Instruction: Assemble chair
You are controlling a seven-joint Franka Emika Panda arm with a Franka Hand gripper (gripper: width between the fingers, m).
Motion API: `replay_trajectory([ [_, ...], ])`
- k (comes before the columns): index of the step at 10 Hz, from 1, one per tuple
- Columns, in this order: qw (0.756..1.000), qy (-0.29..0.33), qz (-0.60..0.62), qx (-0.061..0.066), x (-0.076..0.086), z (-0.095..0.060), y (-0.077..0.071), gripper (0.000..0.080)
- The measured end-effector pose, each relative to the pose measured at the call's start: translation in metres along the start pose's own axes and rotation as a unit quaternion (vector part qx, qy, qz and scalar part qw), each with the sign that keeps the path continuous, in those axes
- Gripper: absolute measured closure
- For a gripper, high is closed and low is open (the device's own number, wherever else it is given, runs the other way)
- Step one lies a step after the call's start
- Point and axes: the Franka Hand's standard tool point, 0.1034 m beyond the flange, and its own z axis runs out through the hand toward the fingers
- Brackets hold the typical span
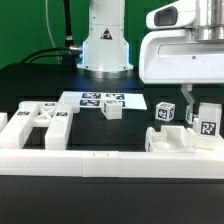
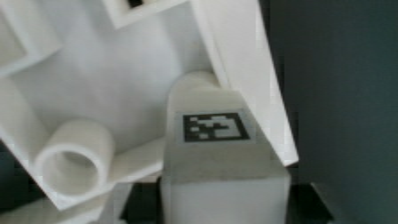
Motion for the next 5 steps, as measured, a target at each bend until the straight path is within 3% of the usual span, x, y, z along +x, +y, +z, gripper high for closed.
replay_trajectory([
  [5,0.987,-0.004,0.163,0.008,0.0018,0.0001,0.0030,0.0514],
])
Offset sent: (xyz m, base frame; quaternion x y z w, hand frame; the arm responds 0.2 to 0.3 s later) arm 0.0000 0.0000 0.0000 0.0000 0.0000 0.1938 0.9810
